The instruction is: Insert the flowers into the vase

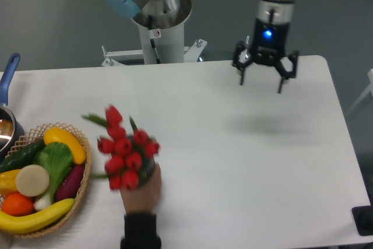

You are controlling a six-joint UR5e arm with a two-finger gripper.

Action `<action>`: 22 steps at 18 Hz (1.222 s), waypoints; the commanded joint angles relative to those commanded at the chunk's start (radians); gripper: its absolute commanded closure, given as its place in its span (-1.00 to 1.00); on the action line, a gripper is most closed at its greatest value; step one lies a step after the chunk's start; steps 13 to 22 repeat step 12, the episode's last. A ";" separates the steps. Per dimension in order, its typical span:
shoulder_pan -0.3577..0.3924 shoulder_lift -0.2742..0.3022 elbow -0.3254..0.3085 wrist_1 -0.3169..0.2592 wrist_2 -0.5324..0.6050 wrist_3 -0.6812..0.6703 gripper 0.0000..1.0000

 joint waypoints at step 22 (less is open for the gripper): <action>-0.153 -0.276 0.350 -0.170 0.425 -0.006 -1.00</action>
